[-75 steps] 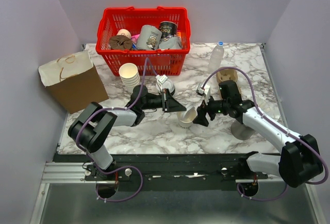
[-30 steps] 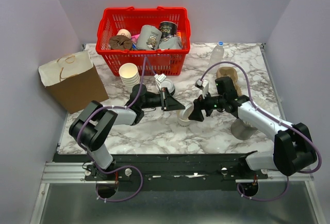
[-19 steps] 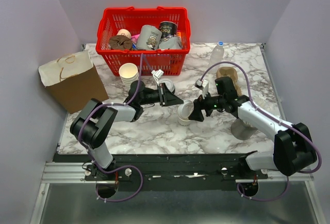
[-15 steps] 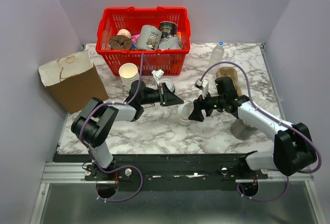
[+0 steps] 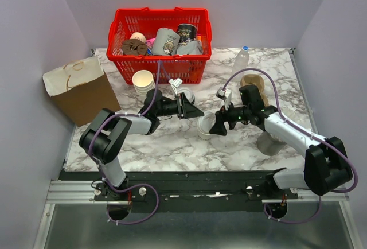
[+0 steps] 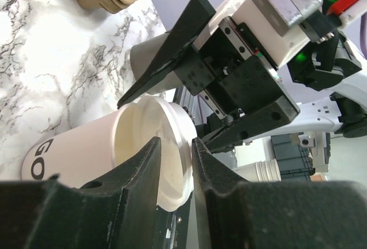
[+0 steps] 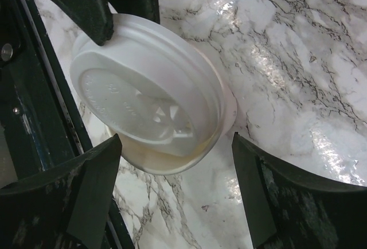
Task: Pack the takeout coffee
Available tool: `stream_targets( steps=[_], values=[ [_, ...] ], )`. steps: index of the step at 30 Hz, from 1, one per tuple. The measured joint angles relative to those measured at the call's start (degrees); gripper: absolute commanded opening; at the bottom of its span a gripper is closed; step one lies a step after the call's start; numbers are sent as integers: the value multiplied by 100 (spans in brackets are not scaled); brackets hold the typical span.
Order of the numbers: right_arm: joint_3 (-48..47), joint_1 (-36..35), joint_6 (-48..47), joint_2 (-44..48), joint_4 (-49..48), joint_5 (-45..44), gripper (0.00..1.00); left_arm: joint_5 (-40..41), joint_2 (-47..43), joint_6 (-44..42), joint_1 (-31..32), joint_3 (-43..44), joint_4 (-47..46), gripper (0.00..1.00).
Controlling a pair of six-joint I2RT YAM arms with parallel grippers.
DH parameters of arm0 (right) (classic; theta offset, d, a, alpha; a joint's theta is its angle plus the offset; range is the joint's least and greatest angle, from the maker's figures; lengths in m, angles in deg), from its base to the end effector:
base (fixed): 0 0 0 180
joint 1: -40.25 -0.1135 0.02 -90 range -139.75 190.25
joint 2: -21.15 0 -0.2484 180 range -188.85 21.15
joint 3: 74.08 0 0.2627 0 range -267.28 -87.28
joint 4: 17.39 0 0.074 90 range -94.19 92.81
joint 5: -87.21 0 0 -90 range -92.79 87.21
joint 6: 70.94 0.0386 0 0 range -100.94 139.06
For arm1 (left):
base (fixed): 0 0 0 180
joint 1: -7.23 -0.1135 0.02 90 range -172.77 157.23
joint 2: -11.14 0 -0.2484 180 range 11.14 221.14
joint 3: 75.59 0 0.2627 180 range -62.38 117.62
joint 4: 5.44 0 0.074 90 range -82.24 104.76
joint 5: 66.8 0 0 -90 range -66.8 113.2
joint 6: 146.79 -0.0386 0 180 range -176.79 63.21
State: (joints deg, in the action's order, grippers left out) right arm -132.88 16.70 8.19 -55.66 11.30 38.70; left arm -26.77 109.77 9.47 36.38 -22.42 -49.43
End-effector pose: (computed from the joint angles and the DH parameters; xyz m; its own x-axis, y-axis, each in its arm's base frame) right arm 0.2499 0.1368 0.1992 -0.5202 -0.3808 -0.7644 -0.8288 0.4412 0.3442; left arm 0.2828 -0.1916 0.1693 -0.9077 -0.1679 -0.3845 0.3748 0.0875 -0.9230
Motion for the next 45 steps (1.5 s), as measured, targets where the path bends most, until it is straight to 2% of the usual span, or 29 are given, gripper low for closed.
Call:
stream_targets(
  steps=[19, 22, 23, 24, 45],
  values=[
    [-55, 0, -116, 24, 107, 334, 89, 2, -2, -767, -96, 240, 979, 45],
    [-107, 0, -116, 24, 109, 402, 93, 2, 0, -850, -96, 282, 1064, 45],
    [-118, 0, -116, 24, 109, 422, 99, 2, 0, -874, -96, 282, 1075, 45],
    [-125, 0, -118, 24, 109, 442, 100, 2, 0, -905, -96, 282, 1104, 45],
    [-205, 0, -90, -90, 105, 527, 100, 11, 227, -1049, -96, 348, 1316, 45]
  ],
)
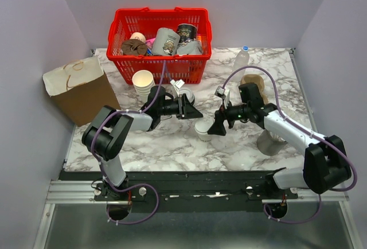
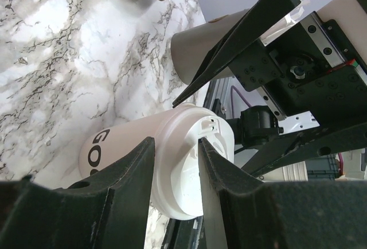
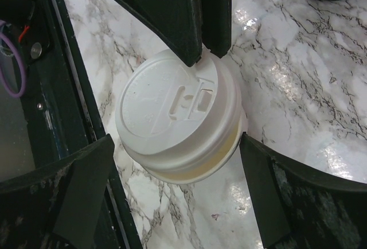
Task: Pack the takeout coffee
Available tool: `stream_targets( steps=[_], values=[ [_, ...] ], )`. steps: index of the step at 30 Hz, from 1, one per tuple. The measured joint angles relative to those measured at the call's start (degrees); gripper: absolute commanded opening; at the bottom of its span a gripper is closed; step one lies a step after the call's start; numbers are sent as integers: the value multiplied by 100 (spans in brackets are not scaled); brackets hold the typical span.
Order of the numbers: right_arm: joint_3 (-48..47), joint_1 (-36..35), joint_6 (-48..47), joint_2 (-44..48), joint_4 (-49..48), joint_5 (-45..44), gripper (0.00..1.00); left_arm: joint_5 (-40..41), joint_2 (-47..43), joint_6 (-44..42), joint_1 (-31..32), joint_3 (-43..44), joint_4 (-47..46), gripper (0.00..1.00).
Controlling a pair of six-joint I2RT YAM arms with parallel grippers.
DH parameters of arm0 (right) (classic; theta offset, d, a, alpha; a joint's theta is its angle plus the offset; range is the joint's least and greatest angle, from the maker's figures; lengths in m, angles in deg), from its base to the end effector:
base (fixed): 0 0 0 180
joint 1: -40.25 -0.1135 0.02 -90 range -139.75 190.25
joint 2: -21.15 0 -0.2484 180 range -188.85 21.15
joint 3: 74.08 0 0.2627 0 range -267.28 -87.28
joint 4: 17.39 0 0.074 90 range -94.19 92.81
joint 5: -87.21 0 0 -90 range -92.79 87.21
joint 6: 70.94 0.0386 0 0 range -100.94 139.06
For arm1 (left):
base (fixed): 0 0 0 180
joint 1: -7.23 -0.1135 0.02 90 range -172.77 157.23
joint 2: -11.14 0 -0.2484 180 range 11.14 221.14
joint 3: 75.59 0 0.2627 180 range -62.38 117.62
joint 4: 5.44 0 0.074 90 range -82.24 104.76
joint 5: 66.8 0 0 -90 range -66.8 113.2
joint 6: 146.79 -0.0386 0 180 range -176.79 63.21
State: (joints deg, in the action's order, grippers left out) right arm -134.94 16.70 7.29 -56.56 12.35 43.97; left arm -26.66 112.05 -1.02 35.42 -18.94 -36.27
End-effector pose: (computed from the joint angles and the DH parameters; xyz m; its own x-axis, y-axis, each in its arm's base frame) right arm 0.2524 0.1407 0.2071 -0.5025 -0.3715 -0.7807 -0.8531 0.3598 0.3779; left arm 0.2957 -0.1920 0.1511 -0.9088 -0.1176 -0.4003 0.3707 0.2127 -0.9041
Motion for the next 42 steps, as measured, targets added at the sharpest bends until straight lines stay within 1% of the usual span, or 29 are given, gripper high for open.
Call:
stream_targets(
  steps=[20, 31, 35, 42],
  values=[
    [-168, 0, 146, -24, 57, -654, 99, 2, 13, 278, 92, 114, -262, 45],
    [-223, 0, 293, 9, 142, -721, 99, 0, 79, 326, 136, 232, -313, 45],
    [-315, 0, 350, 2, 157, -739, 99, -2, 133, 321, 149, 402, -306, 45],
    [-365, 31, 431, -52, 157, -841, 97, -2, 155, 321, 155, 468, -306, 45]
  ],
)
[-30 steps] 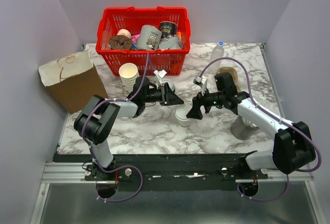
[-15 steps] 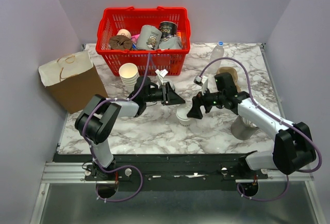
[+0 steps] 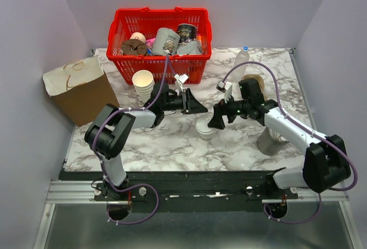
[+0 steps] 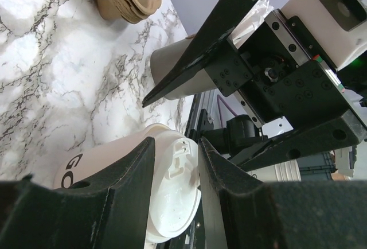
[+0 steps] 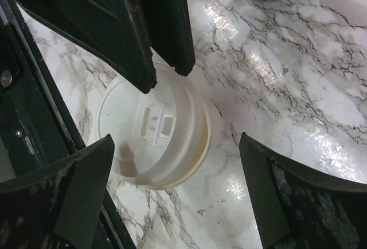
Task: Pack the takeout coffee
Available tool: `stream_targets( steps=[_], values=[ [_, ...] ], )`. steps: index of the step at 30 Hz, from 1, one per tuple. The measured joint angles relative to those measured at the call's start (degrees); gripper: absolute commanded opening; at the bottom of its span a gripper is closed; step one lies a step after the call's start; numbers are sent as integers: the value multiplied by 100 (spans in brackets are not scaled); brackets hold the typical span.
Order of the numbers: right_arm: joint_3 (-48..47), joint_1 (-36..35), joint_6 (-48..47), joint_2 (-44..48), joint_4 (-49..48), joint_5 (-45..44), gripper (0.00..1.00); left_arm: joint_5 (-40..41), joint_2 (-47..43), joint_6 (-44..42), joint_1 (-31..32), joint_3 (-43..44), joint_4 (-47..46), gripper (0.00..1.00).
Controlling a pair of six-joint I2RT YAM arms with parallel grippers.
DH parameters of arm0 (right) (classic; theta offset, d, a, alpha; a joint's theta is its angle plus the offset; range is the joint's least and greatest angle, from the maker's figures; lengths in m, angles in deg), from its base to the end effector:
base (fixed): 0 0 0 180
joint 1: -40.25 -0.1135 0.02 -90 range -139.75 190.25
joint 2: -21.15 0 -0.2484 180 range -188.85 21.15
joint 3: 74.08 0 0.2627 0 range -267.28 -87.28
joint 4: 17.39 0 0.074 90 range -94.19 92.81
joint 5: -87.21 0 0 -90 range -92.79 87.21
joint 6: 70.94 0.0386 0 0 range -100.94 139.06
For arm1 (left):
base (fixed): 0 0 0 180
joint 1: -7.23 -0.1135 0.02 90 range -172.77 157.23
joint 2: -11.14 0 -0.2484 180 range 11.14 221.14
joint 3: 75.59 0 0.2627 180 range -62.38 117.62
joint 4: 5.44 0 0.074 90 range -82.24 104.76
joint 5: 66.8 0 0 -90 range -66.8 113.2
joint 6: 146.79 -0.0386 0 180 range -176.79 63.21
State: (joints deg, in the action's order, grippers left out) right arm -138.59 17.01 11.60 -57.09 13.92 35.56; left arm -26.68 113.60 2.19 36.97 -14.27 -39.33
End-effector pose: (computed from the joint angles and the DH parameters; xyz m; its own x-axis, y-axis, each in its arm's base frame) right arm 0.2646 0.1397 0.2206 -0.5522 -0.3479 -0.7576 -0.7907 0.5067 0.3436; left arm 0.3062 -0.2089 0.1707 -0.8949 -0.1247 -0.4285 0.4103 0.1481 -0.8999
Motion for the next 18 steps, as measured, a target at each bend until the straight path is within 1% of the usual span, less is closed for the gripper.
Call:
stream_targets(
  steps=[5, 8, 18],
  values=[
    [0, 17, 4, -26, 4, -173, 95, -7, 4, 0, 0, 9, 0, 45],
    [0, 66, 7, -28, 15, -234, 92, -11, 4, -2, -20, 11, 4, 45],
    [-17, 271, 83, -31, 136, -225, 85, -31, 2, -4, -103, 9, 11, 45]
  ],
)
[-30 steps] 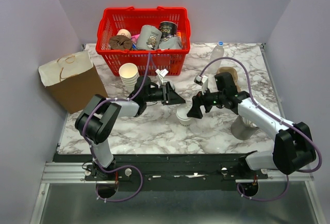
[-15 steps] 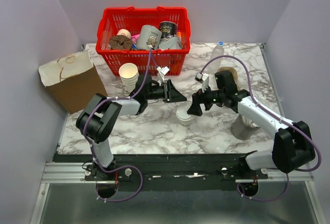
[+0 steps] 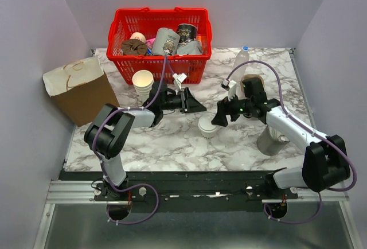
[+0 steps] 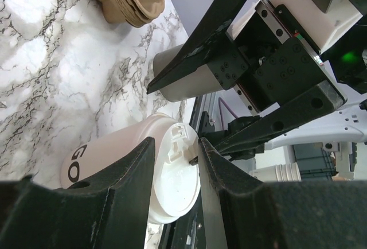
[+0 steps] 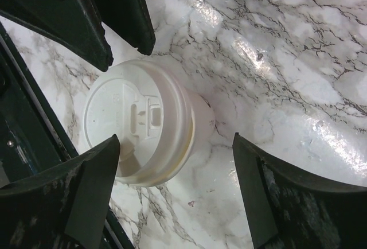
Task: Pack the takeout coffee
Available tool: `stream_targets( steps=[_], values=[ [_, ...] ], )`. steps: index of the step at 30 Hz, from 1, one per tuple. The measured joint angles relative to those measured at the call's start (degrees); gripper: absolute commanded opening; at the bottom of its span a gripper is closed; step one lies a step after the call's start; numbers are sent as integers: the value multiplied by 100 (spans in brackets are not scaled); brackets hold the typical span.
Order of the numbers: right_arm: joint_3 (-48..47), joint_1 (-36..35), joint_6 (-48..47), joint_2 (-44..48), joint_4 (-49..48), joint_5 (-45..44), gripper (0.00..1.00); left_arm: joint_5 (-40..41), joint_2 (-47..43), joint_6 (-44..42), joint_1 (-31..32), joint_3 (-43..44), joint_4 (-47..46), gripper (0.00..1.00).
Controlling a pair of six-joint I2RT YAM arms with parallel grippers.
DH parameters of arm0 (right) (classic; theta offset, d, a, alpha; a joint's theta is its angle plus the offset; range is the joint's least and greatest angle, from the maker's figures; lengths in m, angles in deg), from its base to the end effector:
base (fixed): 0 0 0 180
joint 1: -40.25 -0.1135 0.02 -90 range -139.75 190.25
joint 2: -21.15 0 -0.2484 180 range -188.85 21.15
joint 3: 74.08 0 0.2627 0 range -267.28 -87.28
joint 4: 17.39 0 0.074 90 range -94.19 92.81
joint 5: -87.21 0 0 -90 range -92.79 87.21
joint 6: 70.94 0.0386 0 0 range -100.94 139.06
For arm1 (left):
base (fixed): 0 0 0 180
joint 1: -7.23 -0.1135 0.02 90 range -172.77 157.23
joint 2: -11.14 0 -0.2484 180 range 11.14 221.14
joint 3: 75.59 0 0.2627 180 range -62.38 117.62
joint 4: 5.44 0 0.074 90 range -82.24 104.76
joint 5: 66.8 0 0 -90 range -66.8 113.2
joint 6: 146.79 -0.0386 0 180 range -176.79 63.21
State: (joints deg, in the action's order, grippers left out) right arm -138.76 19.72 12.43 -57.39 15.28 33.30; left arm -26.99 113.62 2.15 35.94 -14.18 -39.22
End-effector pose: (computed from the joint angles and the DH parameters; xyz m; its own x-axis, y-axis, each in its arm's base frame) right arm 0.2712 0.1258 0.2177 -0.5986 -0.3238 -0.7327 -0.7369 0.5812 0.3452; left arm 0.3100 -0.2036 0.1709 -0.8934 -0.1360 -0.4283 0.4081 0.1531 -0.9000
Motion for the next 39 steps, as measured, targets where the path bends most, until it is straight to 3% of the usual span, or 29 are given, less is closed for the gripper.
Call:
stream_targets(
  steps=[12, 24, 27, 34, 39],
  values=[
    [0, 74, 68, -22, 48, 310, 75, -81, -450, -225, -11, -588, 387, 45],
    [0, 79, 83, -63, 63, 476, 72, -74, -850, -542, -39, -761, 992, 45],
    [0, 98, 83, -66, 79, 496, 72, -63, -1056, -667, -94, -957, 1202, 42],
    [0, 151, 107, -155, 164, 597, 73, -31, -1226, -920, -144, -1119, 1453, 15],
    [-2, 153, 127, -184, 170, 686, 74, -33, -1102, -979, -55, -1104, 1451, 12]
  ],
)
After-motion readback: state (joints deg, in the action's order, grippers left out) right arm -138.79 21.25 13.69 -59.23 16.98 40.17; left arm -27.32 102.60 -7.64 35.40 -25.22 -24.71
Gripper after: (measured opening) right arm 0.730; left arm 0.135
